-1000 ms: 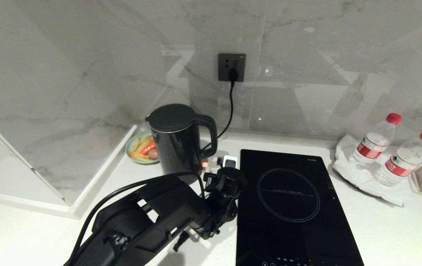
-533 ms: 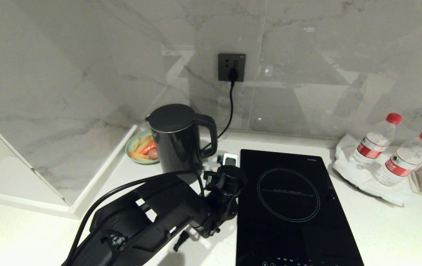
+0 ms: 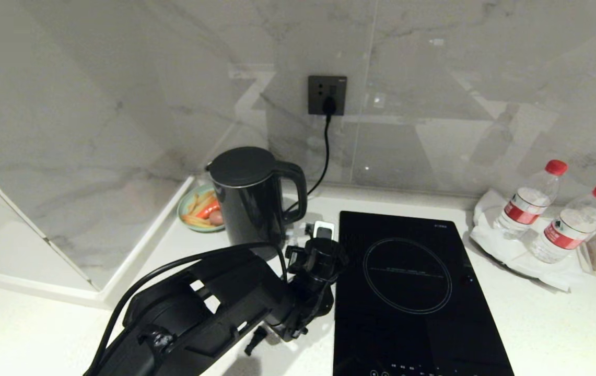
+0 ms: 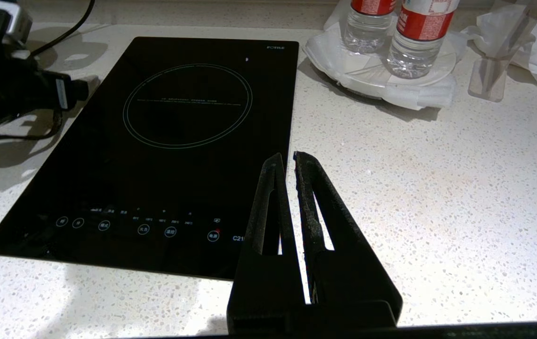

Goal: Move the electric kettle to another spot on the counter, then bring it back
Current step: Finish boiling water, then pick up the kettle

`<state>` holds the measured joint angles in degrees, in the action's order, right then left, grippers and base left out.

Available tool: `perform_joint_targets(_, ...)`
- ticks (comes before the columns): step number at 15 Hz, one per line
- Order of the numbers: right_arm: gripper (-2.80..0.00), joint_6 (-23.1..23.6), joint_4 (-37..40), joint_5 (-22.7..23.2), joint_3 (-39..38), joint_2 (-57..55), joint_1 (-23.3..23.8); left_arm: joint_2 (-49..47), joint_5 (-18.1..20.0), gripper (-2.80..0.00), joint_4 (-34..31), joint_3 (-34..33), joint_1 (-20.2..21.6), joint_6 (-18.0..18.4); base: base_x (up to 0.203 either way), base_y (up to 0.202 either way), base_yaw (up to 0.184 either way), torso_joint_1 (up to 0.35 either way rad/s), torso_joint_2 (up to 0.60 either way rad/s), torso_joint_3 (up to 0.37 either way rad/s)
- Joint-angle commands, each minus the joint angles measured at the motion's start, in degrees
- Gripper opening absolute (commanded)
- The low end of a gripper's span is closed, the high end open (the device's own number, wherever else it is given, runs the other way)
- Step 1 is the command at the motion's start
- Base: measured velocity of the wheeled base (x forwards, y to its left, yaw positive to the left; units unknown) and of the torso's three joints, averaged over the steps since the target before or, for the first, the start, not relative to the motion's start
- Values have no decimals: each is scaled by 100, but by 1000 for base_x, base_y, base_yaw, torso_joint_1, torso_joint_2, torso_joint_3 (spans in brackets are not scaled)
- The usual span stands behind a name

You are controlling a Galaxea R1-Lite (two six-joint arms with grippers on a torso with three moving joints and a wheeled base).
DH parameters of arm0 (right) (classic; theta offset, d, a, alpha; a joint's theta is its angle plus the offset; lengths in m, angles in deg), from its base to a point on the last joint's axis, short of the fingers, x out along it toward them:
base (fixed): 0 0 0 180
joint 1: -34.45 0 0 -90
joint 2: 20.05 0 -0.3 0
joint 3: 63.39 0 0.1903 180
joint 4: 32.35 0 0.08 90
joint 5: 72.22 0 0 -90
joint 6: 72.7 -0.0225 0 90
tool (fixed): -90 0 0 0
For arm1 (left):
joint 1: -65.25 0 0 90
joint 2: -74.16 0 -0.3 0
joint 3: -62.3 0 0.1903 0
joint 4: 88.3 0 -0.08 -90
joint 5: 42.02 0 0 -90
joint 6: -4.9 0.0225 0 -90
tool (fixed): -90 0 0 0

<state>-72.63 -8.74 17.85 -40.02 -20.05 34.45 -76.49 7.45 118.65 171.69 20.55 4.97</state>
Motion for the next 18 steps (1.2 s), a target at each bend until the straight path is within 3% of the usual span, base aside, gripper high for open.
perform_joint_targets(1,-280,1,2,2,0,-9,0,258,-20,0,126,-538,-75,-40,0,0,0,0,0,0)
perform_joint_targets(10,-280,1,2,1,0,-9,0,2285,-16,0,660,-2556,-525,-251,0,0,0,0,0,0)
perform_joint_targets(13,-280,1,2,1,0,-9,0,2561,-34,0,633,-2497,-569,-254,0,0,0,0,0,0)
perform_joint_targets(18,-280,1,2,1,0,-9,0,2421,-34,0,249,-1665,-566,-252,0,0,0,0,0,0)
